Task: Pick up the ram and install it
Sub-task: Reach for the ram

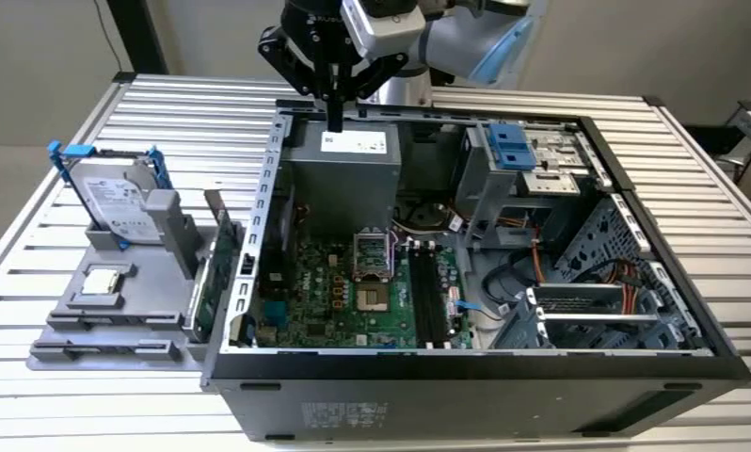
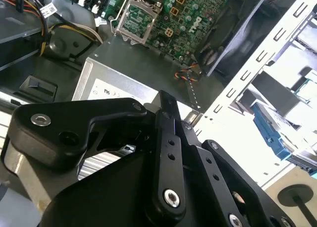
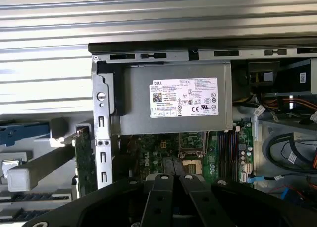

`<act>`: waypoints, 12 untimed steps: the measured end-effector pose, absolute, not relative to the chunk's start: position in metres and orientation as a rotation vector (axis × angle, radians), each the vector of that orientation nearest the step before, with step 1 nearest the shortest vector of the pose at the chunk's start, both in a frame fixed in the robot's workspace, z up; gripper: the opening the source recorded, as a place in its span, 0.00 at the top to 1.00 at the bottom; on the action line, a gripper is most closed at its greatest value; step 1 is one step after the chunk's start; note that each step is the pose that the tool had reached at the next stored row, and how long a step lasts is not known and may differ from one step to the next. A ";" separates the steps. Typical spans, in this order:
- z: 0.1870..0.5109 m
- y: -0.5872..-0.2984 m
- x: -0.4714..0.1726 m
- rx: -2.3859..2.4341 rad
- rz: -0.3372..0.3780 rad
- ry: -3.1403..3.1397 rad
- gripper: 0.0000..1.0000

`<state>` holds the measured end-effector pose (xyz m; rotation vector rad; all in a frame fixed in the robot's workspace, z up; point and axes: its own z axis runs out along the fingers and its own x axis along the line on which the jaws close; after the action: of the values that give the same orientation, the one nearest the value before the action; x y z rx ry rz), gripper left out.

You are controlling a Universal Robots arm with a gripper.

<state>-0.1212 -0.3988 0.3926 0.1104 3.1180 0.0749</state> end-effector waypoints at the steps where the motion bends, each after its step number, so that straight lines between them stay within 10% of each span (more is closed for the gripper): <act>1: 0.393 -0.399 -0.121 0.110 0.075 3.118 1.00; 12: 0.393 -0.399 -0.126 0.110 0.075 3.118 1.00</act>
<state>-0.1265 -0.3988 0.3927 0.1104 3.1181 0.0749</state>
